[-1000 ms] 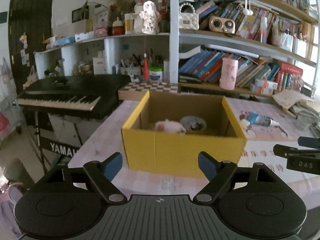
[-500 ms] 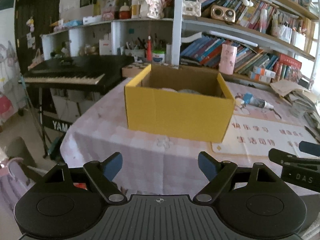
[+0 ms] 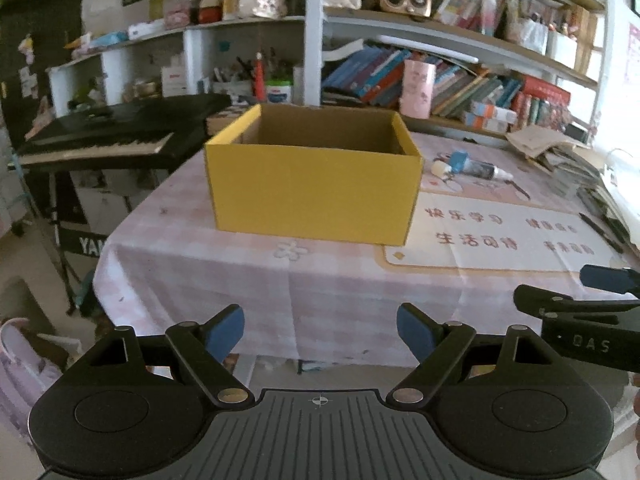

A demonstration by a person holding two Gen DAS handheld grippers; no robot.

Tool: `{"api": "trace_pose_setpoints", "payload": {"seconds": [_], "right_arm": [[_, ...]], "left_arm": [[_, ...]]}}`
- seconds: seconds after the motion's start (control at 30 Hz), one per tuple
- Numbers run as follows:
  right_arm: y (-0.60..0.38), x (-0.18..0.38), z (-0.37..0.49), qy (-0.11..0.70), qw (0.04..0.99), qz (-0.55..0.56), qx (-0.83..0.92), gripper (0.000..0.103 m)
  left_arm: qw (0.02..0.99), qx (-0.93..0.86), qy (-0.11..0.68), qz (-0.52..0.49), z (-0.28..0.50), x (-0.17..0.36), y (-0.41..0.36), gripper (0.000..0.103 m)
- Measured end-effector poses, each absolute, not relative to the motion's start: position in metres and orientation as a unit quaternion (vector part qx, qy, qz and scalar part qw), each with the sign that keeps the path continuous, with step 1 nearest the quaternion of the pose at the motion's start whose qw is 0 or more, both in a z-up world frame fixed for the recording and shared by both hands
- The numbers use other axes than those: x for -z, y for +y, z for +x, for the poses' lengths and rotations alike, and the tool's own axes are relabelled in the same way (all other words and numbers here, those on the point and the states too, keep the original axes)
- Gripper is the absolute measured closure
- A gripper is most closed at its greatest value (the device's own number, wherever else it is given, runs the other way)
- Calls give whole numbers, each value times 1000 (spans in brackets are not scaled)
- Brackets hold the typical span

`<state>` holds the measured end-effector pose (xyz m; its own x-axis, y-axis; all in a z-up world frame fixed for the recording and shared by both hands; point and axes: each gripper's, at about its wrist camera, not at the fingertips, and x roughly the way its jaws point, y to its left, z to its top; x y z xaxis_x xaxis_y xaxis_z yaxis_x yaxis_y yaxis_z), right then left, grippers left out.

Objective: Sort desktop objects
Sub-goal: 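Withdraw both tools from the box and move toward the white bottle and adapter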

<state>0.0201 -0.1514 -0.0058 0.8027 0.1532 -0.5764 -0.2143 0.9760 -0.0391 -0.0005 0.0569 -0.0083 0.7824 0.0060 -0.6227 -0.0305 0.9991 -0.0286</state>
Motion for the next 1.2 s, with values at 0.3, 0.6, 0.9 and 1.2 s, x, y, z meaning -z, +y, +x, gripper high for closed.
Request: {"api": "trace_pose_setpoints", "payload": {"seconds": [0.3,0.6,0.9,1.2], "right_arm": [[-168,15,19,319,944,-42,-77,22],[-201,20,29,330,942,-28,-46,22],[-242,18,50,334,942,-22,-10,22],[-273,22,72,341,940,-13,4,22]], "left_arm": [[937,40,348,4,9,15,31,17],[930,74,359,14,35,20,-5,17],[925,129,355,38,66,21,-52,17],[923,142,356,44,94,23,-81,17]]}}
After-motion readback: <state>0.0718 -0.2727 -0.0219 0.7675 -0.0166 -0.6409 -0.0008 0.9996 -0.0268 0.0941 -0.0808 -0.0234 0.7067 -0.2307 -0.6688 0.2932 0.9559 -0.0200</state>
